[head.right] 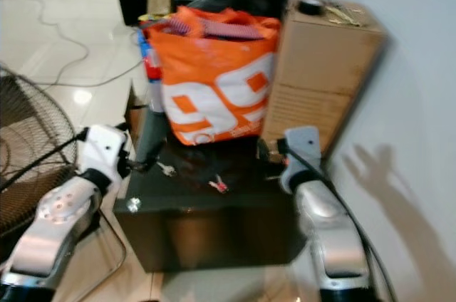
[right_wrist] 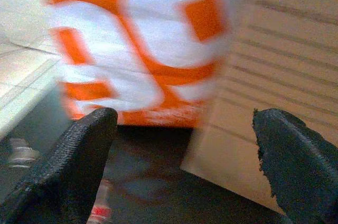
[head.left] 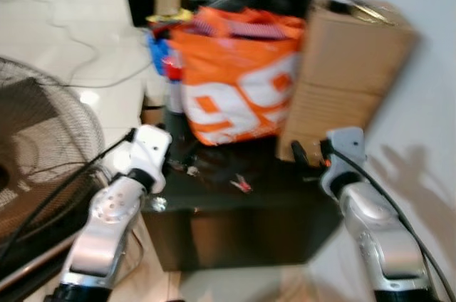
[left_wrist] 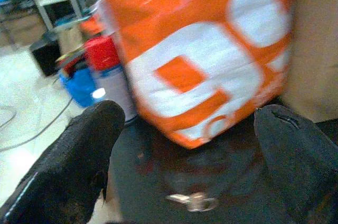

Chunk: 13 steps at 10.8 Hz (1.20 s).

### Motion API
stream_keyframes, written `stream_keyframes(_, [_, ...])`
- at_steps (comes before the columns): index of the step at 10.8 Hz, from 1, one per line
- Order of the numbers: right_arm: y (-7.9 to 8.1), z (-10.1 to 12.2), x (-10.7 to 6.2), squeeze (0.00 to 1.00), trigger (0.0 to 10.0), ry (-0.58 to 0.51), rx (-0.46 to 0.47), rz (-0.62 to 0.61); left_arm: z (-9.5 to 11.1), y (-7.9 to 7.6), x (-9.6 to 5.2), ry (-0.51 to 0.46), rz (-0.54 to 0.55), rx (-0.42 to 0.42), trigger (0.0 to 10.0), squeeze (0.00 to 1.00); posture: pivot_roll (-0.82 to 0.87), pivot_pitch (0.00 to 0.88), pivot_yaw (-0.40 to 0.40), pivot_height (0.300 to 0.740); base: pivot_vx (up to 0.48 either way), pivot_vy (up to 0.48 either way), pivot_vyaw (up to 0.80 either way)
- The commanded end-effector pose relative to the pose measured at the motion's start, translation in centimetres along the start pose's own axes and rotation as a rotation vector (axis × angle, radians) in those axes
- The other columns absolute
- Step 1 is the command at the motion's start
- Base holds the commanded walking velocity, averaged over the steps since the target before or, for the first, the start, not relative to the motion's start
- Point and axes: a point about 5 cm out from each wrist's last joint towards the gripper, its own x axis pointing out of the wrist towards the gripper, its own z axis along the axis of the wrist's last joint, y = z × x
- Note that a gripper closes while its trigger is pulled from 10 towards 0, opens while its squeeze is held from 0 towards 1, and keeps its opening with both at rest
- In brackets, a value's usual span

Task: Hang keys on a hook

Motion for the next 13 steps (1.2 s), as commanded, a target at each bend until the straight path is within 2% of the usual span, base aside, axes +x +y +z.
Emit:
stream_keyframes(1, [-1.2, 0.1, -0.1, 1.0, 10.0, 0.002, -0.027, -0.038, 0.3, -0.4, 0.3, -0.013, -0.011, -0.001, 10.0, 0.0, 0.03, 0.0, -0.043, 0.74, 0.368, 0.0, 0.0])
stream_keyframes(7, [-1.5, -0.1, 0.7, 1.0, 10.0, 0.02, -0.068, 0.013, 0.2, -0.5, 0.2, -0.012, -0.009, -0.006, 10.0, 0.0, 0.04, 0.0, -0.057, 0.74, 0.354, 0.0, 0.0])
stream_keyframes(9, [-1.4, -0.1, 1.4, 1.0, 10.0, 0.029, -0.152, 0.073, -0.4, -0.6, 0.2, 0.024, -0.06, 0.009, 10.0, 0.0, 0.04, 0.0, -0.053, 0.74, 0.0, 0.0, 0.0])
stream_keyframes(10, [-1.3, -0.5, 1.8, 0.96, 10.0, 0.073, -0.201, 0.131, -0.6, -0.8, 0.1, 0.041, -0.122, 0.021, 10.0, 0.0, 0.04, 0.0, -0.051, 0.74, 0.0, 0.0, 0.0])
stream_keyframes(11, [-1.2, -1.4, 2.1, 0.0, 10.0, 0.143, -0.289, 0.224, -0.9, -1.3, 0.1, 0.076, -0.25, 0.036, 10.0, 0.0, 0.04, 0.0, -0.051, 0.74, 0.0, 0.0, 0.0])
stream_keyframes(12, [-1.3, -1.9, 2.2, 0.0, 10.0, 0.17, -0.333, 0.27, -1.3, -1.7, 0.0, 0.116, -0.339, 0.06, 10.0, 0.0, 0.04, 0.0, -0.057, 0.74, 0.0, 0.0, 0.0])
stream_keyframes(13, [-1.4, -2.6, 2.6, 0.0, 10.0, 0.204, -0.401, 0.341, -2.5, -2.3, -0.5, 0.219, -0.517, 0.13, 10.0, 0.0, 0.04, 0.0, -0.064, 0.74, 0.0, 0.0, 0.0])
